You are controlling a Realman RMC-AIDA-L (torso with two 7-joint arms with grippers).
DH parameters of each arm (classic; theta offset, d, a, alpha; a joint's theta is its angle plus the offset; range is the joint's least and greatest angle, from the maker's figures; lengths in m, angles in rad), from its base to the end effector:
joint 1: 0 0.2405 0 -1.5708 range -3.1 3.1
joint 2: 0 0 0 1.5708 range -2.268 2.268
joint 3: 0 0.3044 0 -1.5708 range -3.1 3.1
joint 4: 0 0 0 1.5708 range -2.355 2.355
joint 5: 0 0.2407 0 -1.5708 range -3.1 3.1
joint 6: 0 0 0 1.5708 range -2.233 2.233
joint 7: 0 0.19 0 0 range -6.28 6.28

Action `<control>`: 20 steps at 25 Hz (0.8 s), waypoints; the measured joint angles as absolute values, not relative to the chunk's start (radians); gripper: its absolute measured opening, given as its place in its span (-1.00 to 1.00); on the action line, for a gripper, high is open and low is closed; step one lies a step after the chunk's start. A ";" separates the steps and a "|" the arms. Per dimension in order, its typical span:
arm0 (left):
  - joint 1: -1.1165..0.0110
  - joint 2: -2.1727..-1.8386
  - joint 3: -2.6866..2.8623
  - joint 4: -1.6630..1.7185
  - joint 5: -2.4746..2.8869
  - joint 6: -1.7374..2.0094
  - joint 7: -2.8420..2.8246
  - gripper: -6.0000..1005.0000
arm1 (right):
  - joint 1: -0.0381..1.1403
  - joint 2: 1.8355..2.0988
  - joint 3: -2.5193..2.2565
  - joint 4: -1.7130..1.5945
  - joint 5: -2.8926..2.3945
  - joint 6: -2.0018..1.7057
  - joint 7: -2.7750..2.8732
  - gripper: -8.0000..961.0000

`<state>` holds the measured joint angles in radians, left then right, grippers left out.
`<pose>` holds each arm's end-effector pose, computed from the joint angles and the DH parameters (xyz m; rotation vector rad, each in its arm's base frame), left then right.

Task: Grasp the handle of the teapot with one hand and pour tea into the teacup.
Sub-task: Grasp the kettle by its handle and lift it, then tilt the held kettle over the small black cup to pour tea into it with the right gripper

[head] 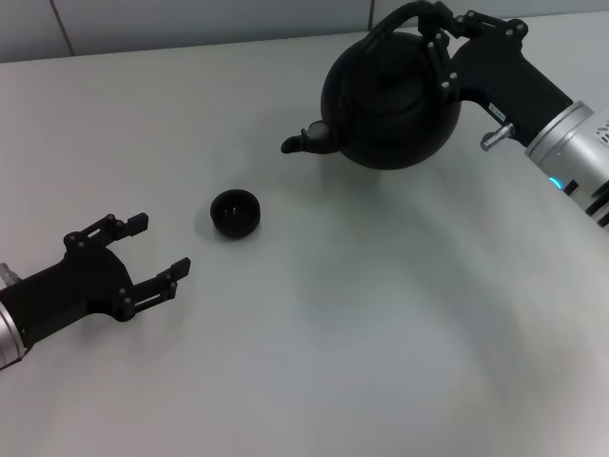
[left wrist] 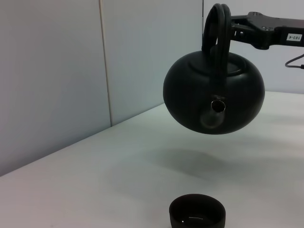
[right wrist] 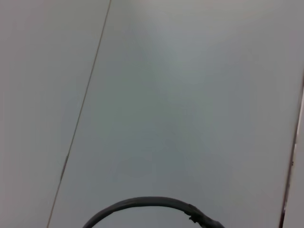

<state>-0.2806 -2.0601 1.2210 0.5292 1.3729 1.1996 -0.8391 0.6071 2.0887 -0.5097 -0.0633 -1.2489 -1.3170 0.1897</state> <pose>-0.3602 0.3479 -0.1075 -2.4954 -0.3572 -0.5738 0.3043 0.4422 -0.0670 -1.8996 0.1187 0.7587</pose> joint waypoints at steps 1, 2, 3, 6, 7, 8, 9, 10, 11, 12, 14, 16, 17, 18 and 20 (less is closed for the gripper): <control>-0.281 -2.060 1.221 0.529 1.373 1.200 -0.839 0.60 | 0.609 2.089 -0.510 -0.063 -1.249 -1.318 0.184 -0.78; -0.281 -2.060 1.221 0.529 1.373 1.200 -0.839 0.60 | 0.614 2.090 -0.510 -0.062 -1.249 -1.320 0.165 -0.78; -0.281 -2.060 1.221 0.529 1.373 1.200 -0.839 0.60 | 0.614 2.090 -0.510 -0.062 -1.249 -1.320 0.165 -0.78; -0.281 -2.060 1.219 0.529 1.391 1.200 -0.842 0.60 | 0.621 2.091 -0.509 -0.061 -1.249 -1.324 0.142 -0.78; -0.281 -2.060 1.218 0.529 1.399 1.199 -0.845 0.60 | 0.626 2.091 -0.510 -0.061 -1.249 -1.325 0.138 -0.78; -0.281 -2.060 1.218 0.529 1.399 1.199 -0.845 0.60 | 0.626 2.091 -0.510 -0.061 -1.249 -1.325 0.138 -0.78; -0.282 -2.060 1.218 0.529 1.400 1.199 -0.847 0.60 | 0.628 2.091 -0.510 -0.061 -1.249 -1.325 0.138 -0.78; -0.282 -2.060 1.218 0.529 1.401 1.199 -0.848 0.60 | 0.630 2.091 -0.513 -0.062 -1.249 -1.325 0.137 -0.78; -0.282 -2.060 1.218 0.529 1.401 1.198 -0.849 0.60 | 0.631 2.090 -0.516 -0.063 -1.249 -1.324 0.137 -0.78; -0.282 -2.060 1.218 0.529 1.401 1.198 -0.851 0.60 | 0.634 2.090 -0.525 -0.066 -1.249 -1.321 0.137 -0.79; -0.282 -2.060 1.218 0.529 1.401 1.198 -0.851 0.60 | 0.635 2.090 -0.530 -0.067 -1.249 -1.320 0.137 -0.79; -0.282 -2.060 1.218 0.530 1.401 1.198 -0.852 0.60 | 0.637 2.090 -0.534 -0.068 -1.250 -1.318 0.135 -0.78; -0.282 -2.060 1.218 0.530 1.402 1.198 -0.852 0.60 | 0.639 2.090 -0.534 -0.069 -1.250 -1.316 0.127 -0.78; -0.282 -2.060 1.220 0.531 1.403 1.198 -0.853 0.60 | 0.640 2.090 -0.535 -0.068 -1.250 -1.315 0.120 -0.78; -0.282 -2.061 1.219 0.532 1.410 1.198 -0.853 0.60 | 0.642 2.089 -0.535 -0.067 -1.250 -1.313 0.114 -0.78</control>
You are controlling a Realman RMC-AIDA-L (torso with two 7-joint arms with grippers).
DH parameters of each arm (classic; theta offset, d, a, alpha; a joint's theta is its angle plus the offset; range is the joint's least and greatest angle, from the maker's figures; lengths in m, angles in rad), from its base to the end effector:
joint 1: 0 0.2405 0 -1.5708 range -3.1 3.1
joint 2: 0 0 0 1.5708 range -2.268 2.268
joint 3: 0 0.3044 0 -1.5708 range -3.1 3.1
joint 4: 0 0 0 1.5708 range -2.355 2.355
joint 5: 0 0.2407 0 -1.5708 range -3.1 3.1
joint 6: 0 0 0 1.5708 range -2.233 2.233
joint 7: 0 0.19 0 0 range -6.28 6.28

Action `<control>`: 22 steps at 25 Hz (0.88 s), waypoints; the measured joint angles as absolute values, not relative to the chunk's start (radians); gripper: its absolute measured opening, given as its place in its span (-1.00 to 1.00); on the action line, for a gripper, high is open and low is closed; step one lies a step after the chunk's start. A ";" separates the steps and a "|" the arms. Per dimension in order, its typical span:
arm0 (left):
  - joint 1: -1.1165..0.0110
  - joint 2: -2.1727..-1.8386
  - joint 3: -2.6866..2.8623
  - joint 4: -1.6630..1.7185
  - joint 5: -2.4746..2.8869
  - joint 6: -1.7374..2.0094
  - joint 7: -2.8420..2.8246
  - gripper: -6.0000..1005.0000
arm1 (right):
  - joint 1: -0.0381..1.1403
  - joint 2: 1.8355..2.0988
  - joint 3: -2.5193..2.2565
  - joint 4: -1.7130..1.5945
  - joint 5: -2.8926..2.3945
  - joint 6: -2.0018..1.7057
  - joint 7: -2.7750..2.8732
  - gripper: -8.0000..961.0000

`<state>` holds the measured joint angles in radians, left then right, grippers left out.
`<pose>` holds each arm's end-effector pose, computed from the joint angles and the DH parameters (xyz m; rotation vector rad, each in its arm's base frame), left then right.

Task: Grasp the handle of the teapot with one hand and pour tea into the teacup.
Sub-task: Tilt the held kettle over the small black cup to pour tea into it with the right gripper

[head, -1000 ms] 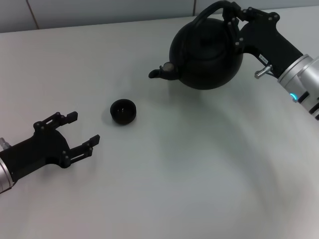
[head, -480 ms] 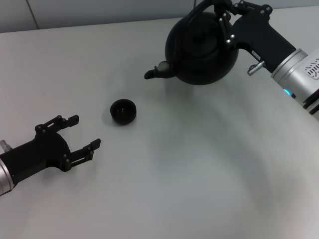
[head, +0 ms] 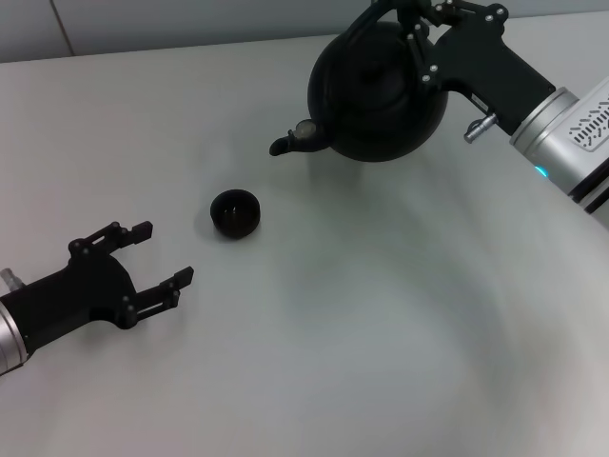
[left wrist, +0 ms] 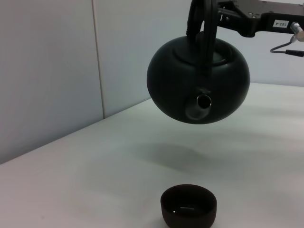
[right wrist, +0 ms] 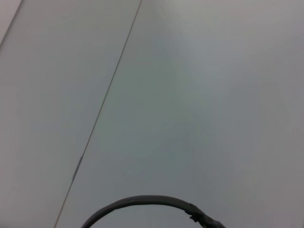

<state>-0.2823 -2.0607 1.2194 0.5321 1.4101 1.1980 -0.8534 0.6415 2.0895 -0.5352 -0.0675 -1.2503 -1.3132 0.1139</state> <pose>-0.3620 0.3451 -0.1112 -2.5245 -0.3590 -0.5495 0.2875 0.4511 -0.0710 -1.9220 -0.0019 0.7242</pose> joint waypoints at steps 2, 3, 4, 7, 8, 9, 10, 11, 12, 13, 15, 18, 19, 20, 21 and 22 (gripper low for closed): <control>-0.282 -2.061 1.219 0.532 1.414 1.198 -0.854 0.60 | 0.644 2.089 -0.540 -0.068 -1.250 -1.306 0.113 -0.78; -0.282 -2.061 1.219 0.532 1.414 1.198 -0.854 0.60 | 0.644 2.089 -0.540 -0.068 -1.250 -1.306 0.113 -0.78; -0.282 -2.062 1.219 0.532 1.415 1.198 -0.854 0.60 | 0.646 2.089 -0.544 -0.069 -1.250 -1.303 0.112 -0.78; -0.282 -2.062 1.219 0.532 1.415 1.198 -0.854 0.60 | 0.652 2.089 -0.559 -0.069 -1.250 -1.294 0.102 -0.78; -0.282 -2.062 1.219 0.532 1.415 1.198 -0.854 0.60 | 0.652 2.089 -0.559 -0.069 -1.250 -1.294 0.102 -0.78; -0.282 -2.062 1.219 0.532 1.415 1.198 -0.854 0.60 | 0.654 2.089 -0.560 -0.069 -1.250 -1.292 0.101 -0.78; -0.284 -2.062 1.220 0.534 1.415 1.198 -0.854 0.60 | 0.656 2.089 -0.561 -0.069 -1.250 -1.291 0.100 -0.78; -0.284 -2.062 1.220 0.534 1.415 1.198 -0.854 0.60 | 0.656 2.089 -0.561 -0.069 -1.250 -1.291 0.100 -0.78; -0.283 -2.062 1.219 0.540 1.415 1.200 -0.854 0.60 | 0.657 2.089 -0.562 -0.069 -1.250 -1.291 0.100 -0.78; -0.283 -2.062 1.219 0.540 1.415 1.200 -0.854 0.60 | 0.657 2.089 -0.562 -0.069 -1.250 -1.291 0.100 -0.78; -0.281 -2.062 1.219 0.546 1.415 1.202 -0.854 0.60 | 0.657 2.090 -0.562 -0.069 -1.250 -1.290 0.100 -0.78; -0.280 -2.063 1.222 0.548 1.415 1.203 -0.854 0.60 | 0.657 2.090 -0.561 -0.068 -1.250 -1.290 0.100 -0.78; -0.281 -2.063 1.222 0.548 1.415 1.202 -0.854 0.60 | 0.659 2.091 -0.561 -0.069 -1.250 -1.290 0.100 -0.78; -0.282 -2.063 1.222 0.548 1.414 1.202 -0.854 0.60 | 0.659 2.091 -0.561 -0.069 -1.250 -1.290 0.100 -0.78; -0.282 -2.063 1.222 0.548 1.414 1.202 -0.854 0.60 | 0.659 2.091 -0.561 -0.069 -1.250 -1.290 0.100 -0.78; -0.283 -2.063 1.222 0.548 1.414 1.204 -0.854 0.60 | 0.660 2.091 -0.561 -0.071 -1.249 -1.290 0.100 -0.78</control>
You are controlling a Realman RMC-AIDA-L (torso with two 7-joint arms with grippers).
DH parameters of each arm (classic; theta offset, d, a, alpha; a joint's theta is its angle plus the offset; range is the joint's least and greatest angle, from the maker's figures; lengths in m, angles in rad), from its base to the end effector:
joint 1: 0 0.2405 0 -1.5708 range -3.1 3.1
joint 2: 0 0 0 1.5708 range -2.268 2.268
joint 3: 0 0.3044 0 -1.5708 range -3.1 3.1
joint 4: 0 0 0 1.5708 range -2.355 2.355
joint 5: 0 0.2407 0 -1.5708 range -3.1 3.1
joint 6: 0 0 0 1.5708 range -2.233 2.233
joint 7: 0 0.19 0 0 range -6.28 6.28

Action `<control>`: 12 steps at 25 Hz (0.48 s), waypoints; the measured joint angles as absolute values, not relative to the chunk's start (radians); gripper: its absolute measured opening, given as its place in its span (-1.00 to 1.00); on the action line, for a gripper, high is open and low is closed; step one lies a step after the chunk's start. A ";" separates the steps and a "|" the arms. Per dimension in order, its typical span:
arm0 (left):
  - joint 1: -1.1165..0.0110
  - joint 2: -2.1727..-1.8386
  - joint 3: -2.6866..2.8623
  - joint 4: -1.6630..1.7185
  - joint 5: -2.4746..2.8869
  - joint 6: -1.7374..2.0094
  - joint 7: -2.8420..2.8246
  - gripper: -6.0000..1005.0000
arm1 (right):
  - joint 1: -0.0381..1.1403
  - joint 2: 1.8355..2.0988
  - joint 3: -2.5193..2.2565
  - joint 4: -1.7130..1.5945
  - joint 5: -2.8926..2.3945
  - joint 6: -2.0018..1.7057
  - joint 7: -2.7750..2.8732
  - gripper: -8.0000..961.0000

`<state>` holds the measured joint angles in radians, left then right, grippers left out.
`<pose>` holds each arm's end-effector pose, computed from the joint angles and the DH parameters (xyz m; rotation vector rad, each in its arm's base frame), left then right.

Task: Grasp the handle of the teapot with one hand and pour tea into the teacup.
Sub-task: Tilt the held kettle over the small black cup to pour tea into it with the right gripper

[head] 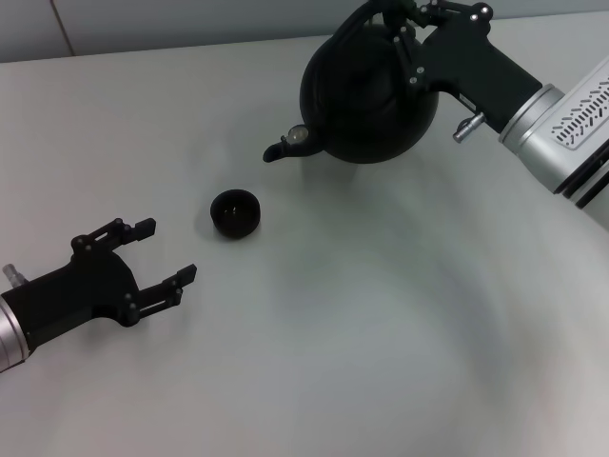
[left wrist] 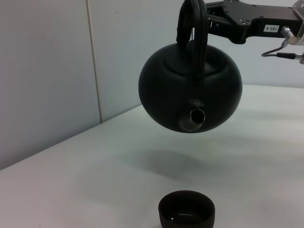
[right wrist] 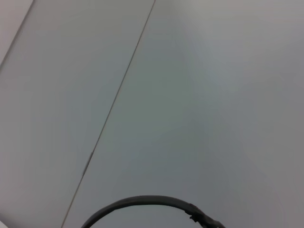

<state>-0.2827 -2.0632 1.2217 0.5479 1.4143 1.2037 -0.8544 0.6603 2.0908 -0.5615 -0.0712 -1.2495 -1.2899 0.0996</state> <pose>-0.3574 0.3467 -0.1107 -2.5302 -0.3361 -0.5564 0.2807 0.4565 -0.0766 -1.9498 -0.0360 0.7022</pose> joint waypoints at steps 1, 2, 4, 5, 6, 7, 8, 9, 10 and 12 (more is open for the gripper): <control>-0.283 -2.063 1.222 0.548 1.414 1.204 -0.854 0.60 | 0.660 2.091 -0.561 -0.071 -1.249 -1.290 0.100 -0.78; -0.283 -2.063 1.222 0.548 1.414 1.205 -0.854 0.60 | 0.661 2.091 -0.561 -0.071 -1.249 -1.290 0.100 -0.78; -0.284 -2.063 1.221 0.548 1.414 1.205 -0.854 0.60 | 0.664 2.091 -0.561 -0.072 -1.249 -1.290 0.100 -0.78; -0.284 -2.063 1.221 0.548 1.414 1.205 -0.854 0.60 | 0.667 2.091 -0.561 -0.072 -1.249 -1.290 0.100 -0.78; -0.285 -2.063 1.221 0.548 1.414 1.205 -0.854 0.60 | 0.667 2.091 -0.561 -0.072 -1.249 -1.290 0.100 -0.78; -0.285 -2.063 1.220 0.548 1.414 1.206 -0.854 0.60 | 0.668 2.091 -0.561 -0.072 -1.249 -1.290 0.100 -0.78; -0.285 -2.063 1.219 0.548 1.414 1.206 -0.854 0.60 | 0.669 2.091 -0.561 -0.071 -1.248 -1.290 0.100 -0.78; -0.285 -2.063 1.219 0.548 1.414 1.206 -0.854 0.60 | 0.671 2.091 -0.561 -0.071 -1.246 -1.290 0.100 -0.78; -0.285 -2.063 1.214 0.549 1.414 1.206 -0.854 0.60 | 0.673 2.091 -0.561 -0.071 -1.245 -1.290 0.100 -0.78; -0.285 -2.063 1.212 0.552 1.414 1.206 -0.854 0.60 | 0.675 2.091 -0.559 -0.071 -1.244 -1.290 0.100 -0.78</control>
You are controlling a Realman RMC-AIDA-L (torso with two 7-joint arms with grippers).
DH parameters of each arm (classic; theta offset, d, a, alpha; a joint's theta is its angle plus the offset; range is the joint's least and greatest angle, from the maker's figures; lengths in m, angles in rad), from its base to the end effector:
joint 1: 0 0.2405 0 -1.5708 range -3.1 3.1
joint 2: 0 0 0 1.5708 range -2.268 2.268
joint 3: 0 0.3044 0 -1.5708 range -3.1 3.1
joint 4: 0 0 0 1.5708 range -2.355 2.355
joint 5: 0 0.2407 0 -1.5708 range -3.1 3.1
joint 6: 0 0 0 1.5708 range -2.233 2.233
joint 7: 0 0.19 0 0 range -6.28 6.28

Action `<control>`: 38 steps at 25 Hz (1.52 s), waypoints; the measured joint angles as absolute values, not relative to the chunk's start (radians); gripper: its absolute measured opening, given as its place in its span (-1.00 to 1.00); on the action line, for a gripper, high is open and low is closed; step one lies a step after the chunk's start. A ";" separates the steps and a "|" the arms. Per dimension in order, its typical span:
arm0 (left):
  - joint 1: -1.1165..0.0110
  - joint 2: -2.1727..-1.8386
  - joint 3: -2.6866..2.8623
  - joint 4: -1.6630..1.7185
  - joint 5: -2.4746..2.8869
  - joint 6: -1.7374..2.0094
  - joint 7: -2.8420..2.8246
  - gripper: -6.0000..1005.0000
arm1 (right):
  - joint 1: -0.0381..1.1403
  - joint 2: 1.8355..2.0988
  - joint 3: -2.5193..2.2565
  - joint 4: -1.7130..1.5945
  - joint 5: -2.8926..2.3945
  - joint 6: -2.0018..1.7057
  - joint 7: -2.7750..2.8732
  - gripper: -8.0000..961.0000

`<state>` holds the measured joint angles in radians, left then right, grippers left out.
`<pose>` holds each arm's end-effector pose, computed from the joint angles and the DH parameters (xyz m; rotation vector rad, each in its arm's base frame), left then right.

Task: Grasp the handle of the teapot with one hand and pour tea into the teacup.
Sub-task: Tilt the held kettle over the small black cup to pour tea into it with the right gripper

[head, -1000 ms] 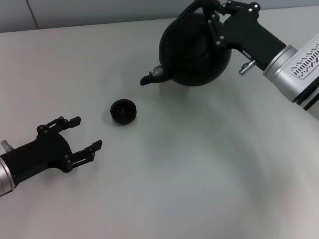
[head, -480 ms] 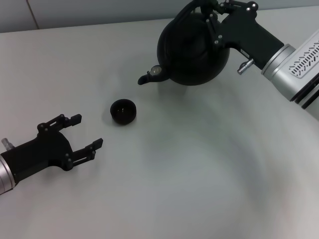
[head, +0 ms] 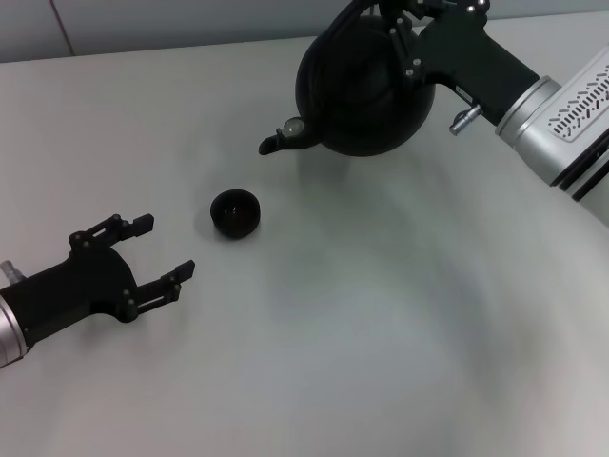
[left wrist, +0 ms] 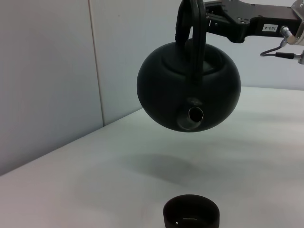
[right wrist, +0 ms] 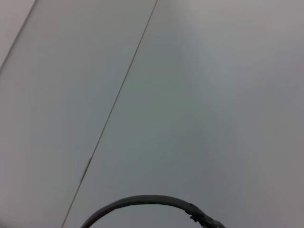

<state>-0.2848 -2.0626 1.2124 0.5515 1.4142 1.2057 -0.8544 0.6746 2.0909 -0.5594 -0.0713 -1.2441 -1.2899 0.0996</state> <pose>-0.3566 0.3492 -0.1079 -2.5216 -0.3313 -0.5604 0.2744 0.4610 -0.0754 -1.9445 -0.0458 0.7129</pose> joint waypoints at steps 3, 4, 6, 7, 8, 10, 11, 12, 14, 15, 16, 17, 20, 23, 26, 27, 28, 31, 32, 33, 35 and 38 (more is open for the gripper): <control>-0.279 -2.062 1.212 0.569 1.414 1.206 -0.859 0.60 | 0.678 2.091 -0.554 -0.072 -1.244 -1.293 0.100 -0.78; -0.276 -2.062 1.214 0.576 1.414 1.206 -0.863 0.60 | 0.678 2.091 -0.554 -0.072 -1.244 -1.293 0.100 -0.78; -0.274 -2.062 1.218 0.580 1.414 1.206 -0.868 0.60 | 0.678 2.091 -0.553 -0.072 -1.243 -1.295 0.100 -0.78; -0.273 -2.062 1.219 0.580 1.414 1.206 -0.868 0.60 | 0.678 2.091 -0.553 -0.072 -1.243 -1.295 0.100 -0.78; -0.273 -2.062 1.219 0.580 1.414 1.206 -0.868 0.60 | 0.678 2.091 -0.553 -0.072 -1.243 -1.295 0.100 -0.78; -0.274 -2.063 1.219 0.580 1.414 1.205 -0.868 0.60 | 0.678 2.091 -0.553 -0.072 -1.243 -1.295 0.100 -0.78; -0.275 -2.063 1.219 0.580 1.414 1.204 -0.868 0.60 | 0.678 2.091 -0.553 -0.072 -1.243 -1.296 0.100 -0.78; -0.277 -2.063 1.219 0.580 1.414 1.203 -0.868 0.60 | 0.678 2.091 -0.553 -0.072 -1.242 -1.298 0.100 -0.78; -0.278 -2.063 1.219 0.580 1.415 1.203 -0.868 0.60 | 0.678 2.091 -0.553 -0.072 -1.242 -1.298 0.100 -0.78; -0.279 -2.063 1.219 0.580 1.415 1.202 -0.868 0.60 | 0.678 2.091 -0.554 -0.072 -1.242 -1.299 0.100 -0.79; -0.279 -2.063 1.219 0.580 1.415 1.202 -0.868 0.60 | 0.678 2.091 -0.555 -0.072 -1.242 -1.299 0.100 -0.79; -0.279 -2.063 1.219 0.580 1.415 1.202 -0.868 0.60 | 0.678 2.091 -0.557 -0.072 -1.242 -1.298 0.100 -0.79; -0.281 -2.063 1.220 0.581 1.419 1.202 -0.868 0.60 | 0.681 2.091 -0.559 -0.072 -1.242 -1.296 0.100 -0.79; -0.281 -2.063 1.220 0.581 1.419 1.202 -0.868 0.60 | 0.684 2.091 -0.561 -0.072 -1.246 -1.296 0.100 -0.79; -0.281 -2.063 1.220 0.581 1.421 1.201 -0.868 0.60 | 0.685 2.091 -0.562 -0.072 -1.247 -1.298 0.100 -0.79; -0.281 -2.063 1.220 0.581 1.421 1.201 -0.868 0.60 | 0.686 2.091 -0.563 -0.072 -1.248 -1.298 0.100 -0.79; -0.281 -2.063 1.219 0.581 1.421 1.202 -0.868 0.60 | 0.688 2.091 -0.574 -0.076 -1.250 -1.299 0.100 -0.78; -0.280 -2.063 1.220 0.581 1.421 1.202 -0.869 0.60 | 0.689 2.091 -0.596 -0.084 -1.250 -1.299 0.100 -0.78; -0.280 -2.063 1.220 0.581 1.421 1.202 -0.869 0.60 | 0.689 2.091 -0.596 -0.084 -1.250 -1.299 0.100 -0.78; -0.279 -2.063 1.220 0.581 1.423 1.202 -0.872 0.60 | 0.689 2.091 -0.603 -0.089 -1.251 -1.299 0.100 -0.78; -0.279 -2.063 1.220 0.581 1.423 1.203 -0.875 0.60 | 0.689 2.091 -0.603 -0.091 -1.251 -1.299 0.100 -0.78; -0.279 -2.062 1.221 0.581 1.424 1.203 -0.879 0.60 | 0.689 2.091 -0.607 -0.095 -1.251 -1.299 0.100 -0.78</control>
<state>-0.2791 -2.0624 1.2210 0.5814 1.4238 1.2031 -0.8788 0.6888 2.0908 -0.6071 -0.0949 -1.2512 -1.2993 0.0997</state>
